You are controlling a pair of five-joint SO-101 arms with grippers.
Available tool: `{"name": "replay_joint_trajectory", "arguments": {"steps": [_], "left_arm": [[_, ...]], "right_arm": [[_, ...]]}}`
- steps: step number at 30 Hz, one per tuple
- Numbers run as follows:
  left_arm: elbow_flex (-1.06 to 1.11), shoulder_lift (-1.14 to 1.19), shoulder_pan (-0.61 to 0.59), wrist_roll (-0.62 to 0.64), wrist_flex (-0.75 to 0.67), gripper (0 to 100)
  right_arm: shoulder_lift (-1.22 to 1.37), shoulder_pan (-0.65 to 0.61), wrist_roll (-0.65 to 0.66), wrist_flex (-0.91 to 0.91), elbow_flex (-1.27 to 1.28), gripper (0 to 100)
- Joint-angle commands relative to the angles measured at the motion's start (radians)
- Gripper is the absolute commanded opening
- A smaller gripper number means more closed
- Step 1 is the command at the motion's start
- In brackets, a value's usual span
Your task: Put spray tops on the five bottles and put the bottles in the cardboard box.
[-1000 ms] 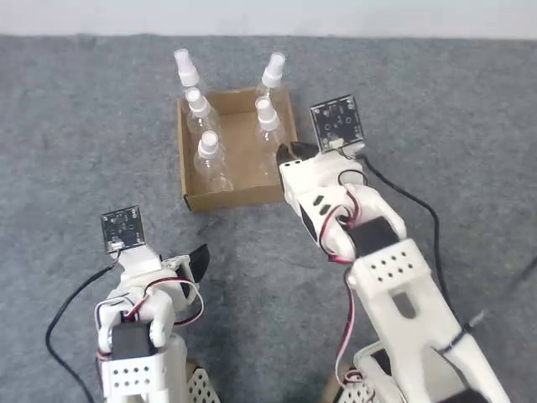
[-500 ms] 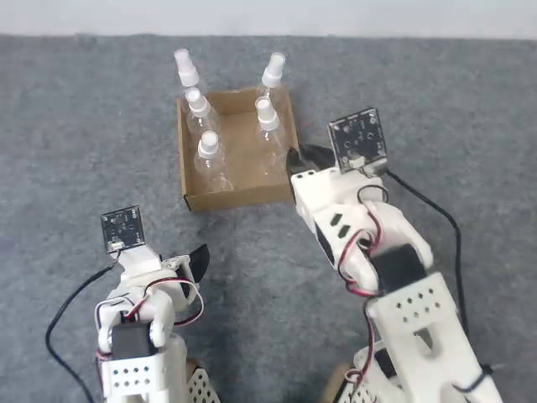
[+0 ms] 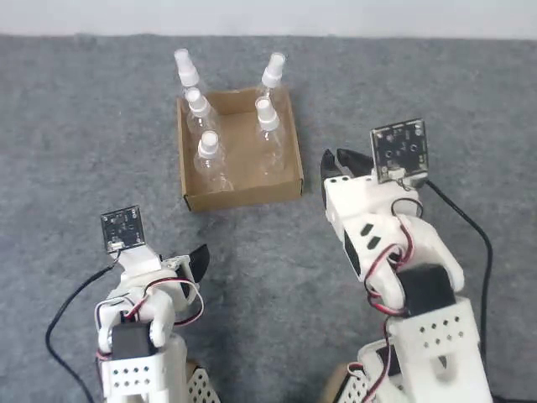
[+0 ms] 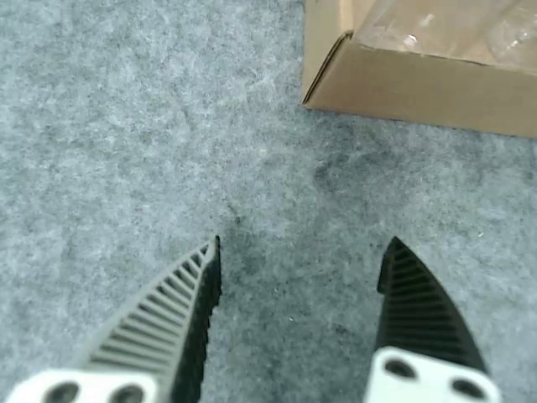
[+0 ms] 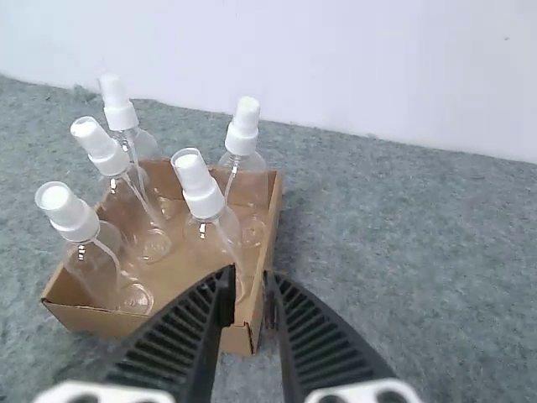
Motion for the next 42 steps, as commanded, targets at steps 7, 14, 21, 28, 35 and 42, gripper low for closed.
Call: {"name": "replay_joint_trajectory", "arguments": {"steps": [7, 14, 21, 28, 35, 42], "left_arm": [[-0.008, -0.017, 0.002, -0.005, 0.005, 28], [-0.008, -0.017, 0.002, -0.005, 0.005, 28], [-0.008, -0.017, 0.002, -0.005, 0.005, 28], [-0.008, -0.017, 0.002, -0.005, 0.005, 28], [-0.008, -0.017, 0.002, -0.005, 0.005, 28], [-0.008, -0.017, 0.002, -0.005, 0.005, 28]], "right_arm": [[-0.104, 0.015, 0.018, 0.096, -0.006, 0.9], [-0.163, 0.016, 0.028, 0.124, -0.005, 0.9], [-0.242, 0.016, 0.06, 0.188, -0.005, 0.9], [-0.309, 0.033, 0.058, 0.248, -0.005, 1.0], [-0.394, 0.09, 0.06, 0.229, 0.08, 1.1], [-0.519, 0.119, 0.078, 0.203, 0.207, 1.1]]}}
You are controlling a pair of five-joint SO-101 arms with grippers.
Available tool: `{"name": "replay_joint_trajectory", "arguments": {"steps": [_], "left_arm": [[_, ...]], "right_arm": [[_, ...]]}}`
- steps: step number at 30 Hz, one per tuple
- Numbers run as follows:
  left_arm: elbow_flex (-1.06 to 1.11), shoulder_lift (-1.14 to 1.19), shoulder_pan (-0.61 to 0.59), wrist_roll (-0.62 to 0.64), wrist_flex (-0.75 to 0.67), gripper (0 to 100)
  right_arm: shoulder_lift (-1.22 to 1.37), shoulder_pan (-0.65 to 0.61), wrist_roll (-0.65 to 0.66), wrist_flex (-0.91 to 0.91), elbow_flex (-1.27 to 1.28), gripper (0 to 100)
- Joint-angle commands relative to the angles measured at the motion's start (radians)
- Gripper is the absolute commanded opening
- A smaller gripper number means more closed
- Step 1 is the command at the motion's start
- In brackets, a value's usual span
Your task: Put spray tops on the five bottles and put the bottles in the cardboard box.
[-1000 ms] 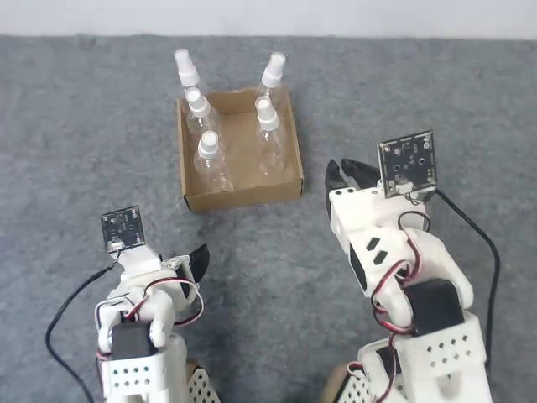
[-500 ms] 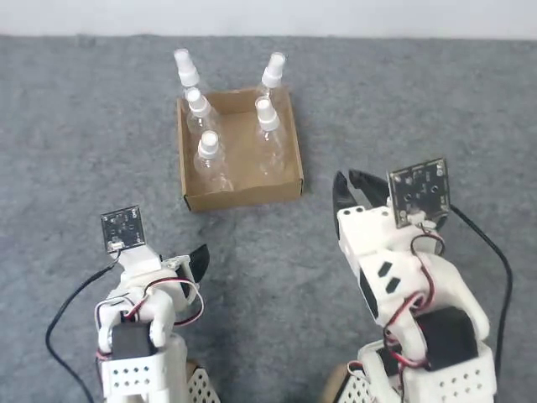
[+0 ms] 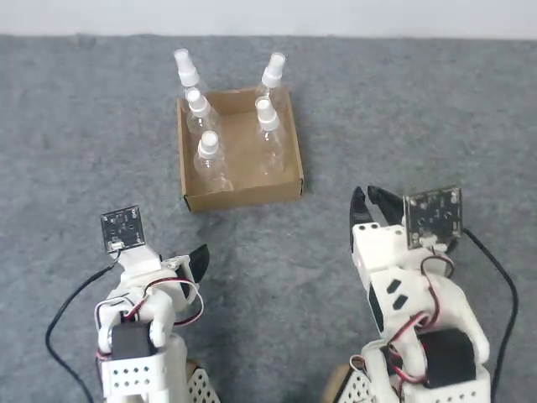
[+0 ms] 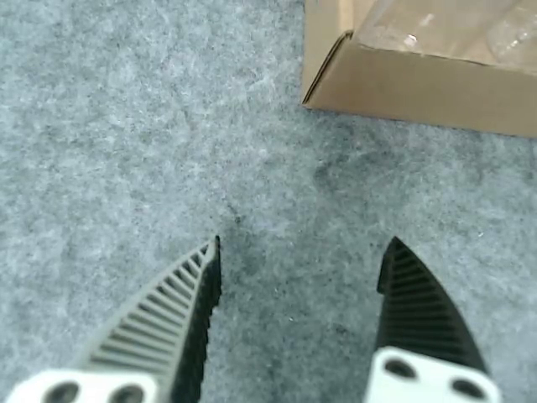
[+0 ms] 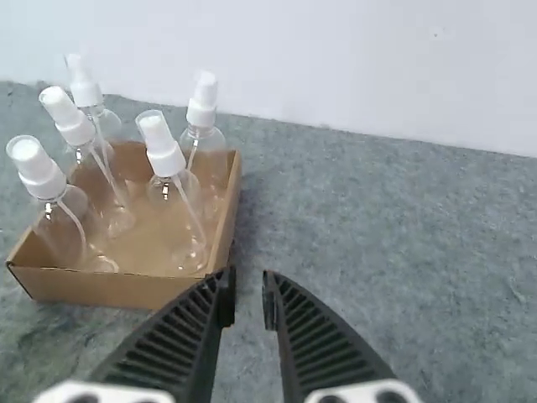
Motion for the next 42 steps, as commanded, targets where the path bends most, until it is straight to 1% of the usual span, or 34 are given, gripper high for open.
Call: {"name": "replay_joint_trajectory", "arguments": {"steps": [1, 12, 18, 24, 31, 42], "left_arm": [[-0.008, -0.017, 0.002, -0.005, 0.005, 28], [-0.008, -0.017, 0.002, -0.005, 0.005, 28], [-0.008, -0.017, 0.002, -0.005, 0.005, 28], [-0.008, -0.017, 0.002, -0.005, 0.005, 28], [-0.008, -0.017, 0.002, -0.005, 0.005, 28], [-0.008, -0.017, 0.002, -0.005, 0.005, 28]], "right_arm": [[-0.081, 0.021, 0.044, -0.03, 0.048, 1.1], [-0.318, 0.021, 0.06, -0.031, 0.255, 2.0], [-0.314, 0.021, 0.051, -0.031, 0.354, 16.2], [-0.314, 0.021, -0.028, -0.031, 0.439, 22.5], [-0.314, 0.021, -0.032, -0.031, 0.523, 25.3], [-0.314, 0.021, -0.031, -0.031, 0.655, 25.1]]}}
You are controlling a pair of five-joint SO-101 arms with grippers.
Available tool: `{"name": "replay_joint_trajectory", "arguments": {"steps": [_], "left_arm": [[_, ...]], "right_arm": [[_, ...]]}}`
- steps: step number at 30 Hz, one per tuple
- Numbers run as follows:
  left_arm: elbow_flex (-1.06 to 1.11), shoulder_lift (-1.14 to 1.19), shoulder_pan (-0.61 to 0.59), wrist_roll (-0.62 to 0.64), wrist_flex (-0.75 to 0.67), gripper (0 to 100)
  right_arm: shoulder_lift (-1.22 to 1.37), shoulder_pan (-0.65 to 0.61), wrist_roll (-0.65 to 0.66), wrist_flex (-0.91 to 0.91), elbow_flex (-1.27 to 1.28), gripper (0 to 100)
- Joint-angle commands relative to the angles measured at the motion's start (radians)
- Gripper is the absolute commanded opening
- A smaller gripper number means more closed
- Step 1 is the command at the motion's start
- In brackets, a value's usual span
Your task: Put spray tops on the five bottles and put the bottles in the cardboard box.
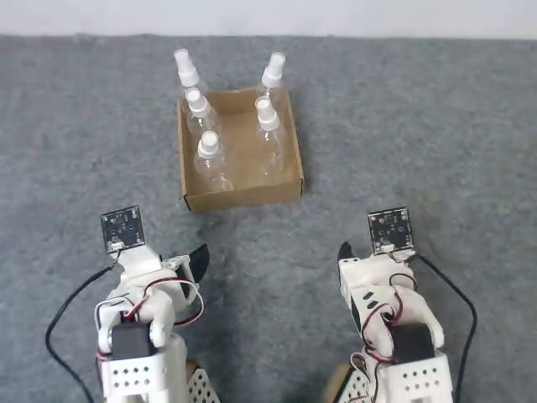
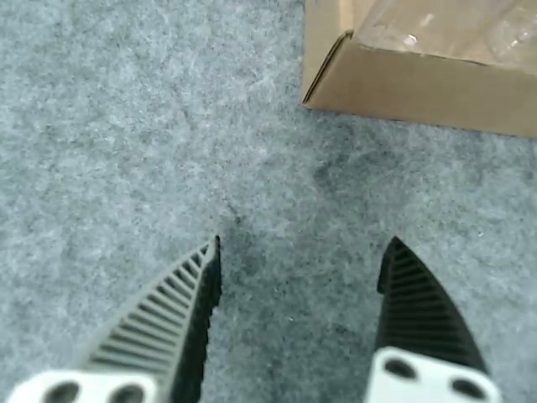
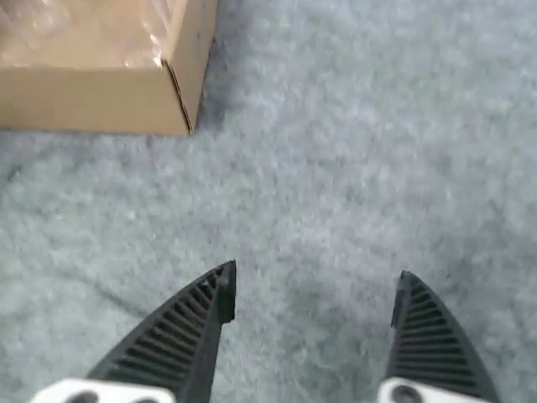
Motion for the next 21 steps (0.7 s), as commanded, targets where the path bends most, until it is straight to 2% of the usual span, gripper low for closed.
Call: {"name": "replay_joint_trajectory", "arguments": {"steps": [1, 21], "left_arm": [[-0.008, -0.017, 0.002, -0.005, 0.005, 28], [-0.008, -0.017, 0.002, -0.005, 0.005, 28]], "right_arm": [[-0.022, 0.015, -0.009, -0.022, 0.018, 25.1], [-0.022, 0.073, -0.003, 0.094, 0.058, 24.8]]}}
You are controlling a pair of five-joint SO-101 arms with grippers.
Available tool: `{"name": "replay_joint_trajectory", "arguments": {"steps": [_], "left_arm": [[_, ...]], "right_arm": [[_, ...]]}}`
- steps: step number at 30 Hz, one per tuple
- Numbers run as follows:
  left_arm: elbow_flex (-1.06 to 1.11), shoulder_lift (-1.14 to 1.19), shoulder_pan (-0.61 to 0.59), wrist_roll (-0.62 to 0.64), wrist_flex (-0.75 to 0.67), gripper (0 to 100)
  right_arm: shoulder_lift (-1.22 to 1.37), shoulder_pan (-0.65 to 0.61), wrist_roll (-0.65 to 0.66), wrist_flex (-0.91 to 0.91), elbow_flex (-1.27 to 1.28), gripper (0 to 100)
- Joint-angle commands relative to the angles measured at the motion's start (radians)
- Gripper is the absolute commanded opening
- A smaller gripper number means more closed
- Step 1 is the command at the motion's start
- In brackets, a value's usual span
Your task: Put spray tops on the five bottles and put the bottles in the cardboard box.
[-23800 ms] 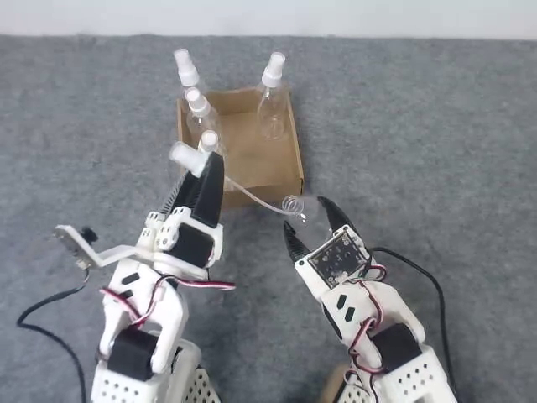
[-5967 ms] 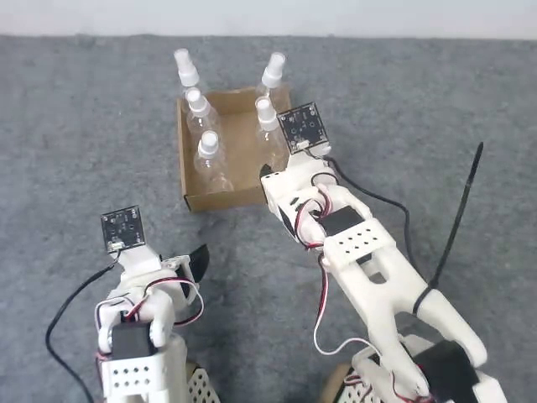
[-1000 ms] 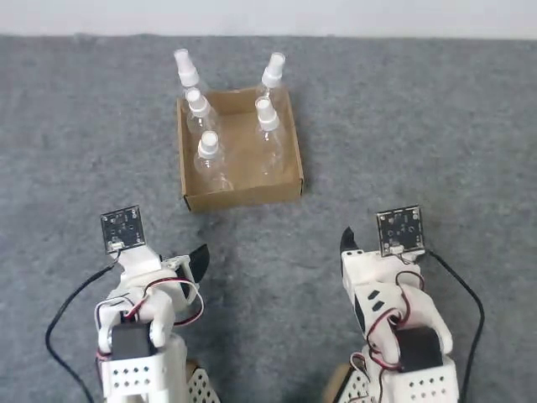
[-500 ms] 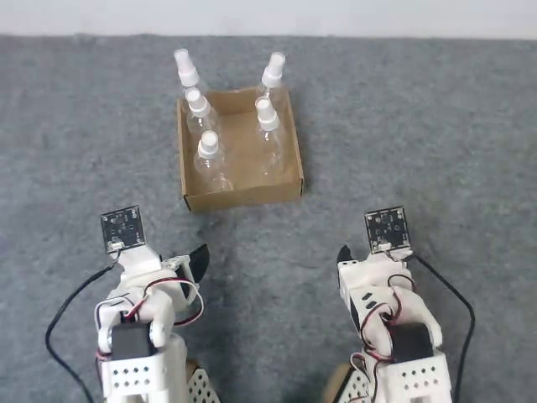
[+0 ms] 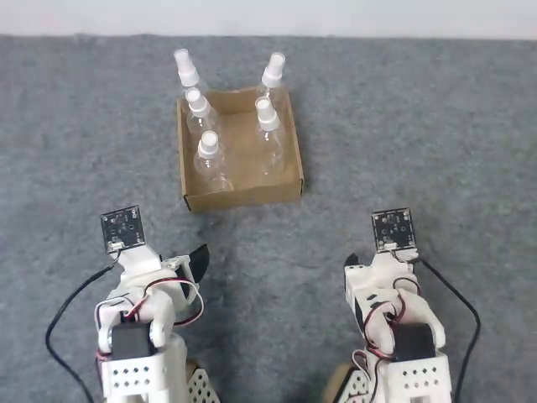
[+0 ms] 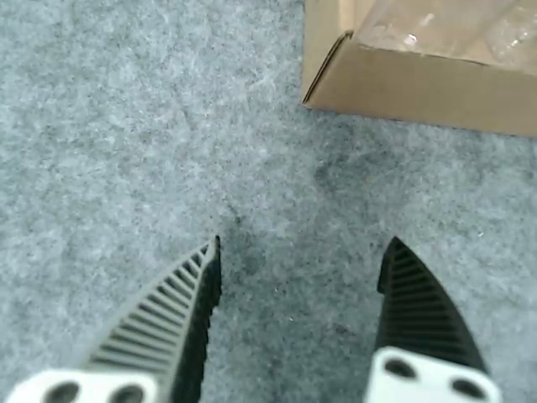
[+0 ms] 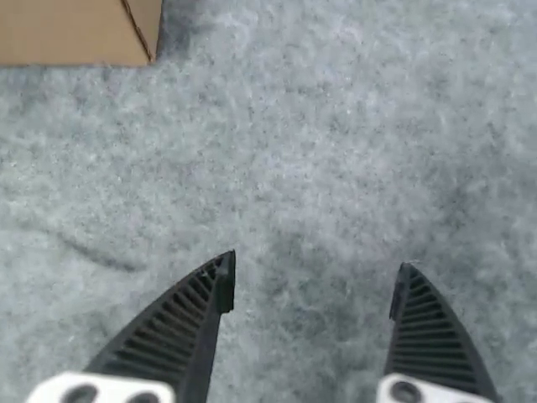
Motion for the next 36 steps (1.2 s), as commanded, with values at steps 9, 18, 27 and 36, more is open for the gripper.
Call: {"name": "replay_joint_trajectory", "arguments": {"steps": [9, 18, 27, 36], "left_arm": [[-0.008, -0.017, 0.002, -0.005, 0.005, 28], [-0.008, -0.017, 0.002, -0.005, 0.005, 28], [-0.008, -0.017, 0.002, -0.005, 0.005, 28], [-0.008, -0.017, 0.002, -0.005, 0.005, 28]], "right_arm": [[-0.022, 0.018, -0.002, 0.071, 0.025, 24.7], [-0.022, 0.019, -0.002, 0.062, 0.025, 8.7], [-0.018, 0.022, -0.008, 0.082, 0.025, 6.4], [-0.019, 0.022, -0.005, 0.091, 0.025, 0.6]]}}
